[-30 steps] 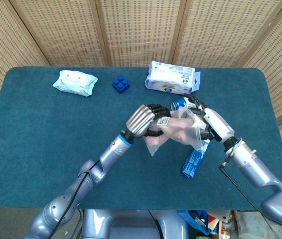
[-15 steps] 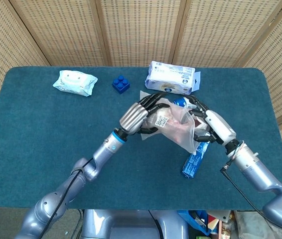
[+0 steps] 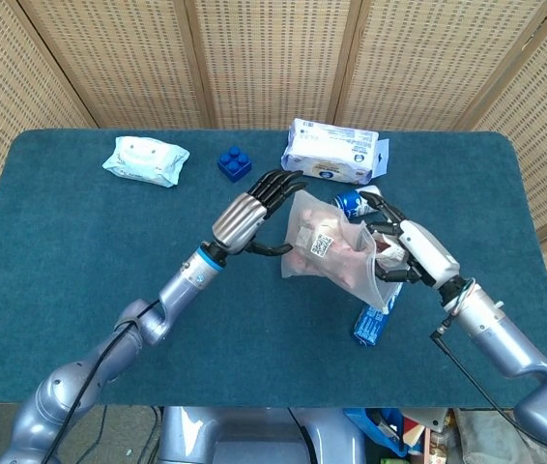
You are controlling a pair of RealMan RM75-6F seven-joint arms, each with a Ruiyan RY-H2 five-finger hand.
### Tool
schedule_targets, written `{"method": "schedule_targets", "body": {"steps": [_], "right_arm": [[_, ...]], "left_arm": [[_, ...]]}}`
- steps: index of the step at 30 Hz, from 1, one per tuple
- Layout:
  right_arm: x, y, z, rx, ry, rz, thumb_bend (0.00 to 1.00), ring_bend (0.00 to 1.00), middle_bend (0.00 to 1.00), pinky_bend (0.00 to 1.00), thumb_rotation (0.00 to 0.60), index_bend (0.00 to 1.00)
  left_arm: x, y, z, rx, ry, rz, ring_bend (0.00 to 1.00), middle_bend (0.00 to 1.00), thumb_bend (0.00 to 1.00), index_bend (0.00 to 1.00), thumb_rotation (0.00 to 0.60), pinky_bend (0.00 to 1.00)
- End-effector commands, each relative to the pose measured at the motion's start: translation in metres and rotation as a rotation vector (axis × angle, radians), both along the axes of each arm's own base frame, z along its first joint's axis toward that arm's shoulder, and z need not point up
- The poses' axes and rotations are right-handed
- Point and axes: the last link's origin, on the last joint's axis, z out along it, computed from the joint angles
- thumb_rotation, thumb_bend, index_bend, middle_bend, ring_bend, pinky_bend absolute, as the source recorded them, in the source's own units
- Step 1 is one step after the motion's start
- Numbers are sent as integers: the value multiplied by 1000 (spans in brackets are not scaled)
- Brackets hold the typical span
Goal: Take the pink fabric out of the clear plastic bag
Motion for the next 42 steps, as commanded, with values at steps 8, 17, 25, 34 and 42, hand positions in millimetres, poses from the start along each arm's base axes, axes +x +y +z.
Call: {"method": "schedule_targets", "body": {"steps": [8, 17, 25, 34, 42], "right_arm": [[0, 4, 0, 20, 22, 28, 626, 0, 0, 0, 600, 746], [12, 7, 9, 30, 29, 83, 626, 0, 0, 0, 600, 746], [28, 4, 13, 38, 46, 122, 627, 0, 0, 0, 600, 746], [34, 7, 12, 45, 68, 128, 626, 0, 0, 0, 600, 746], [35, 6, 8, 48, 72, 119, 626, 0, 0, 0, 600, 746]], "left_arm": [[-42, 12, 25, -51, 179, 60, 0, 0, 206, 33, 600, 0], [-61, 3, 18, -222, 426, 74, 0, 0, 205, 71, 600, 0], [-57, -1, 15, -221, 452, 72, 0, 0, 205, 73, 600, 0], [-53, -15, 15, -348, 479, 67, 0, 0, 211, 165, 600, 0], [-37, -15, 15, -414, 432, 104, 0, 0, 214, 218, 600, 0]]}}
